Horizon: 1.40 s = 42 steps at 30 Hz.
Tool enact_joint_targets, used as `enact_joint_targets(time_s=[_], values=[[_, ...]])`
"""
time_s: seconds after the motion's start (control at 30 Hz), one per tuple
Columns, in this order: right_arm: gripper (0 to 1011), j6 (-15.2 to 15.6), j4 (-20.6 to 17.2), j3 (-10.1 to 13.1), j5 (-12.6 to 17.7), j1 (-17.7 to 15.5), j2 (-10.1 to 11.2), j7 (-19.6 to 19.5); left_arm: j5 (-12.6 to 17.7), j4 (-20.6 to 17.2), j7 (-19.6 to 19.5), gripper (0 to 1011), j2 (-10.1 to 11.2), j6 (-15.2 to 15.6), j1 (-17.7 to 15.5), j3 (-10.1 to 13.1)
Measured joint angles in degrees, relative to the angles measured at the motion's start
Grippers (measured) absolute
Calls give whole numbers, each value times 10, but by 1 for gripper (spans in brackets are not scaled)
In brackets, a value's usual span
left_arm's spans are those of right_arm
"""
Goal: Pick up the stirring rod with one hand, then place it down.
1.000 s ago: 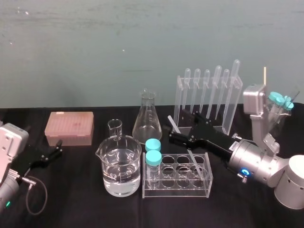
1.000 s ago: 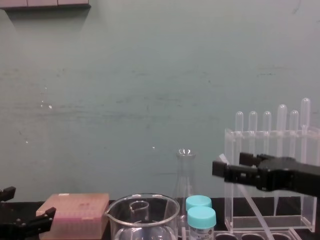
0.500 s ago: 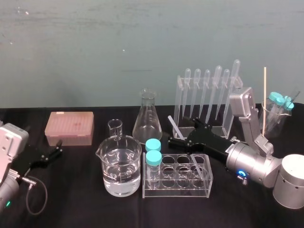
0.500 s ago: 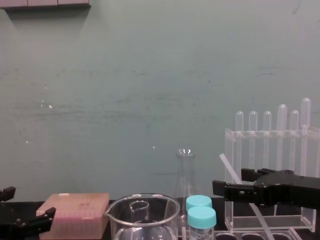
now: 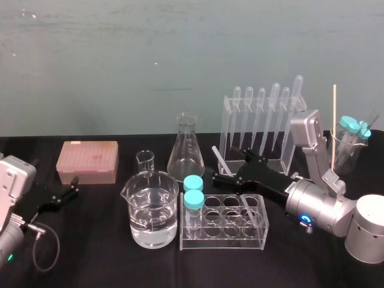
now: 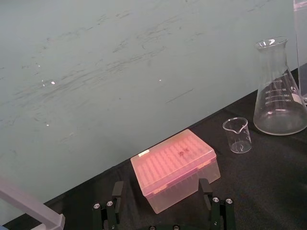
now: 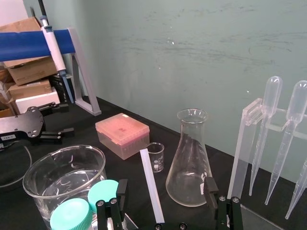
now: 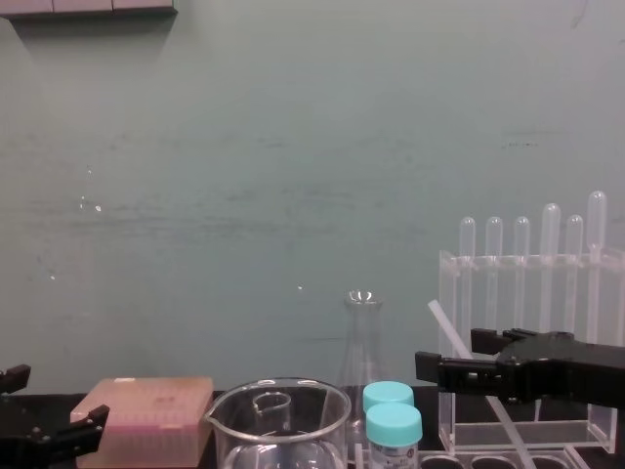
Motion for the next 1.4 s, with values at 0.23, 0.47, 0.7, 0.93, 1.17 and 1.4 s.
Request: enact_joint_targets(time_s=[0.23, 0.47, 0.7, 0.93, 1.17, 1.4], values=[[995, 0, 0, 0, 1, 0, 0, 1, 0, 0, 0, 1000, 0, 0, 0, 0], [804, 0, 1, 0, 2, 0, 0, 1, 0, 0, 0, 1000, 0, 0, 0, 0], [607, 0, 1, 0, 2, 0, 0, 2, 0, 0, 0, 1000, 0, 0, 0, 0], [392, -1, 1, 0, 2, 0, 0, 2, 0, 0, 0, 1000, 0, 0, 0, 0], [166, -1, 1, 0, 2, 0, 0, 2, 0, 0, 0, 1000, 0, 0, 0, 0], [70, -1, 1, 0, 2, 0, 0, 2, 0, 0, 0, 1000, 0, 0, 0, 0]])
